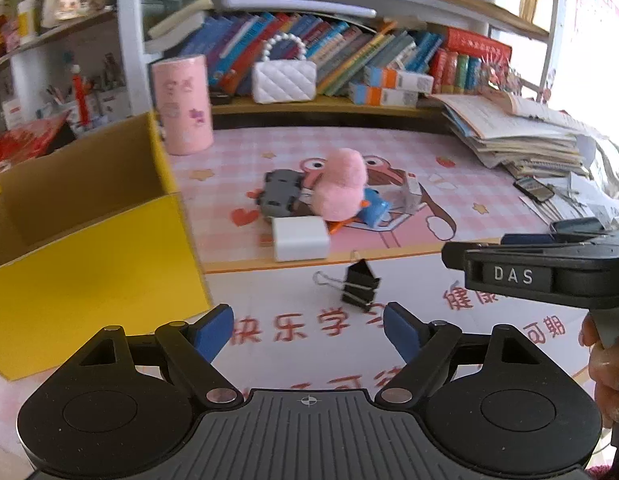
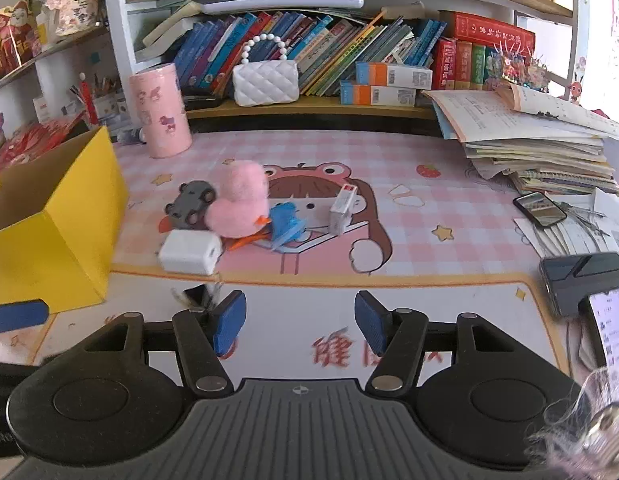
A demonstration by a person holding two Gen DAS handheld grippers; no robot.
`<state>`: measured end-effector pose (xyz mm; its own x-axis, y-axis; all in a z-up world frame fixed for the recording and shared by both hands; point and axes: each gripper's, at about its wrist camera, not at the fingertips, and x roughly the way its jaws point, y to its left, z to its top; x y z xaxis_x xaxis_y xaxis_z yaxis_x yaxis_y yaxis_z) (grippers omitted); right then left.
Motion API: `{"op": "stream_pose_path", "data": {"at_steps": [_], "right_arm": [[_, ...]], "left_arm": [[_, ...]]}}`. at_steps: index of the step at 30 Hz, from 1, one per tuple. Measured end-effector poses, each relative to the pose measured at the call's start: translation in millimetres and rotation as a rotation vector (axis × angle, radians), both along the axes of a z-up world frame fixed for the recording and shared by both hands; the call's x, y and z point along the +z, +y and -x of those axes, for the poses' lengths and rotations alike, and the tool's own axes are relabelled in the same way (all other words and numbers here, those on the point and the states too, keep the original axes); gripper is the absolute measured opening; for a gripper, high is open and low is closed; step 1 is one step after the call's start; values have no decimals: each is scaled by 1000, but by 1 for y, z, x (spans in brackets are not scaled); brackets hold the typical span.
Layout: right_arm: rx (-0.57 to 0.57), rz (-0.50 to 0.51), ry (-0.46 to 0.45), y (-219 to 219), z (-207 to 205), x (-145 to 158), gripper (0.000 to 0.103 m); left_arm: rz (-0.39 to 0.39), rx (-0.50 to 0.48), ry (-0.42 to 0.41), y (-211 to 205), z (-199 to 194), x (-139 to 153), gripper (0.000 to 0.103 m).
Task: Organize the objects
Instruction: 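Grasp the black binder clip with the left tool while the right tool approaches the medicine box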
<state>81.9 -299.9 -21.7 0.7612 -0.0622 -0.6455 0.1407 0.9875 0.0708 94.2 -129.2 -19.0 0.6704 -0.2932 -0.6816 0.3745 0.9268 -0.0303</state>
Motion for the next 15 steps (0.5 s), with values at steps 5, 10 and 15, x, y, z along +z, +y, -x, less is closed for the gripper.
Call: {"op": "stream_pose_path", "data": {"at_steps": [5,10,15], "right_arm": [[16,-4,1,-21,-10,-5,59],[29,-13,2,-40,-15,-11,61],[49,-22,6,-52,-19,-18,61]], "left_arm": [[-16,2,33,-23,-12,-8,82],[-44,9,55,-45,-22,-20,72],[-83,2,57,-65,-31,-30,68]]}}
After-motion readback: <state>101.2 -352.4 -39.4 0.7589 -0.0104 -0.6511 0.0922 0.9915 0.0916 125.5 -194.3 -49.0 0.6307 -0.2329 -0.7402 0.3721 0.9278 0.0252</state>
